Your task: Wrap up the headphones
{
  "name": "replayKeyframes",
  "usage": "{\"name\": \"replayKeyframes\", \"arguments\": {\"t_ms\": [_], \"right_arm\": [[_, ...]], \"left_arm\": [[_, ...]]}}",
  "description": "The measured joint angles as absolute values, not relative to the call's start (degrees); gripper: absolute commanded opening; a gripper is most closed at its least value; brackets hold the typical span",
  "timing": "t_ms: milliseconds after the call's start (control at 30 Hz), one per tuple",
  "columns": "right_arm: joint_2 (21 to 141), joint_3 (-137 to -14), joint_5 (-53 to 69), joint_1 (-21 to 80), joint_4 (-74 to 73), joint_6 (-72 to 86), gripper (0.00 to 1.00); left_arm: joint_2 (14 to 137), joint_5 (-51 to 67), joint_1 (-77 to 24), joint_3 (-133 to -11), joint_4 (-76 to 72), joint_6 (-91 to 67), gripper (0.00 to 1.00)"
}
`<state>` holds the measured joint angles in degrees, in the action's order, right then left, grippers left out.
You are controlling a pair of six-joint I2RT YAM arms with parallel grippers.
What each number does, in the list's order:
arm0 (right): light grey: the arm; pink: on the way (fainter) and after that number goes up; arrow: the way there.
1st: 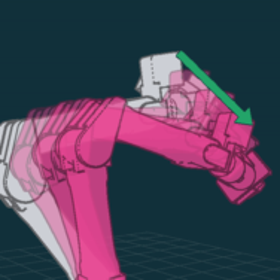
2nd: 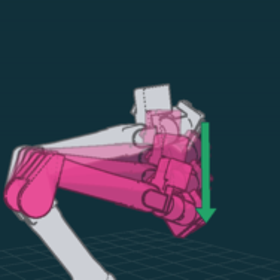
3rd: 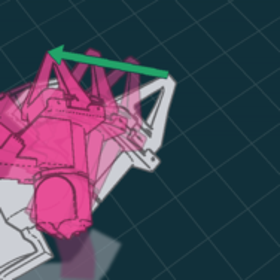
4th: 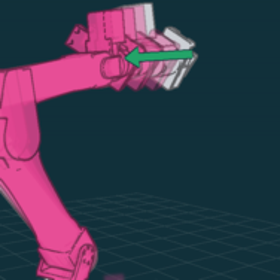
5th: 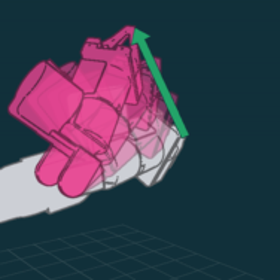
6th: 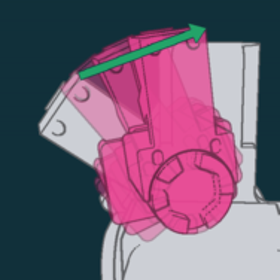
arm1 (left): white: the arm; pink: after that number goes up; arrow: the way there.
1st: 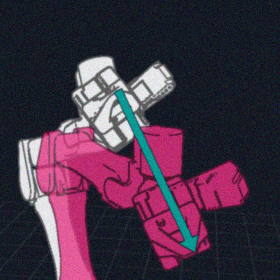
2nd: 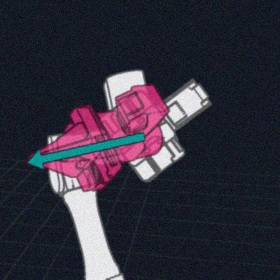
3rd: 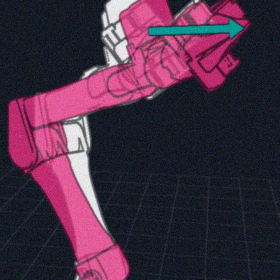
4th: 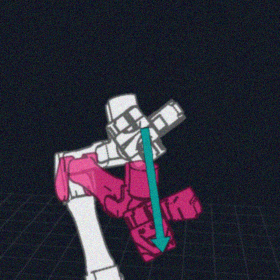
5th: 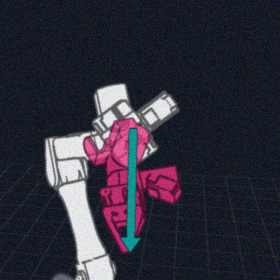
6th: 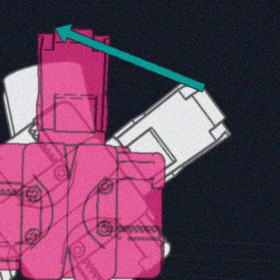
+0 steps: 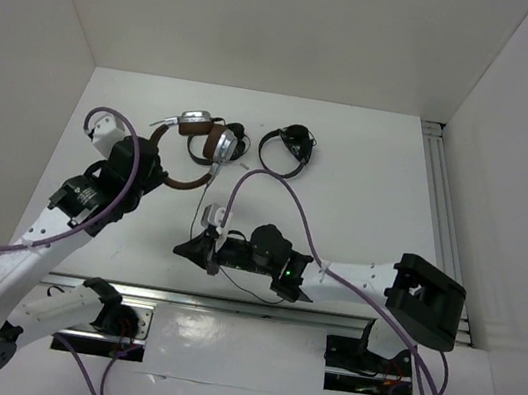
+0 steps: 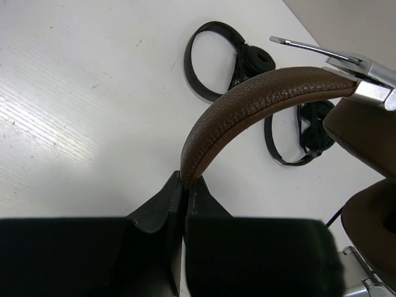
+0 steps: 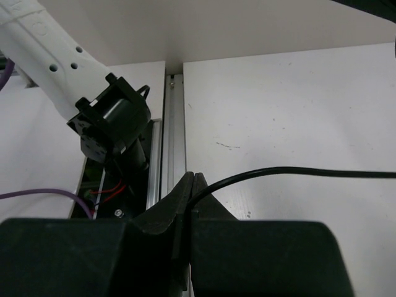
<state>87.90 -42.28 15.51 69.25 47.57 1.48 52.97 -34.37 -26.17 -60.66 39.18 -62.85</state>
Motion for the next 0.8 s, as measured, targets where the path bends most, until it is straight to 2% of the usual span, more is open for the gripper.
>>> {"name": "replayKeyframes", "arguments": {"t_ms": [400,533,800], "right_arm": [[92.1,-50.0,19.3,69.1,45.0,2.3,0.03],[94.9,-56.2,18.7,68.9,41.1,2.6,0.00],[94.7,-60.9,20.2,67.0,33.4,3.4,0.02]], "left_arm": [[50.0,-38.0,-26.5,-58.5,38.7,-61.5,0.00],[51.4,-39.4,-26.8,-58.5,39.2,-61.5,0.00],[53.5,-41.7,-28.4,-57.9,39.7,-59.7,0.00]]}}
